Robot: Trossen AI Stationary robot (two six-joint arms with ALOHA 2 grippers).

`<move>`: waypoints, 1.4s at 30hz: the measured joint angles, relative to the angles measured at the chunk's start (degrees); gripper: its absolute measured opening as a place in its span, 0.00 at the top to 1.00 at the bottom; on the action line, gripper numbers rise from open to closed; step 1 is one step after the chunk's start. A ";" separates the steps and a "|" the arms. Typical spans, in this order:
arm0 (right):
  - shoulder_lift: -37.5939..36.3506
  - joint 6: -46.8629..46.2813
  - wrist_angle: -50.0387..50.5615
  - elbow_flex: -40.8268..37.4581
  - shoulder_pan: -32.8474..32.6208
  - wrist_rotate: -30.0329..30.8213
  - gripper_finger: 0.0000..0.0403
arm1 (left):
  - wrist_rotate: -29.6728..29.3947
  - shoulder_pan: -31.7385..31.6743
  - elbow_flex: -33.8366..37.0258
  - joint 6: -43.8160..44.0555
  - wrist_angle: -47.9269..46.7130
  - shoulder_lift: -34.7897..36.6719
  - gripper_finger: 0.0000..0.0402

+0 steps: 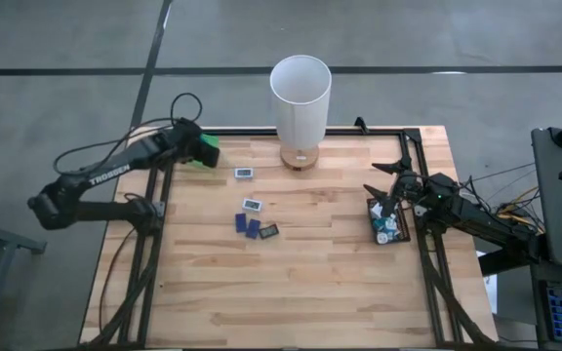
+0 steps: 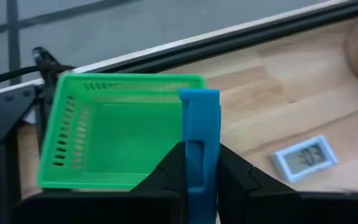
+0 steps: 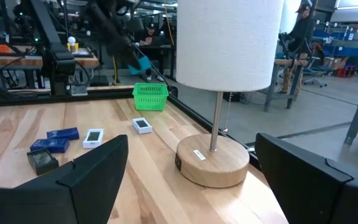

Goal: Pick & Place Office items
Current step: Put the light blue digital clock into the green bin

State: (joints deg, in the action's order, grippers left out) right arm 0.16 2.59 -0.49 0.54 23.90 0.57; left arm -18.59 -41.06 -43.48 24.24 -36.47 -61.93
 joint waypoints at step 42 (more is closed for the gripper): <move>0.02 0.00 0.00 0.00 0.00 0.01 0.15 | 13.26 -15.44 -0.46 -9.27 8.13 -21.35 0.74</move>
State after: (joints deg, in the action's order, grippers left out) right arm 0.19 2.59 -0.49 0.54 23.90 0.58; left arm -5.33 -56.51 -43.94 14.96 -28.34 -83.28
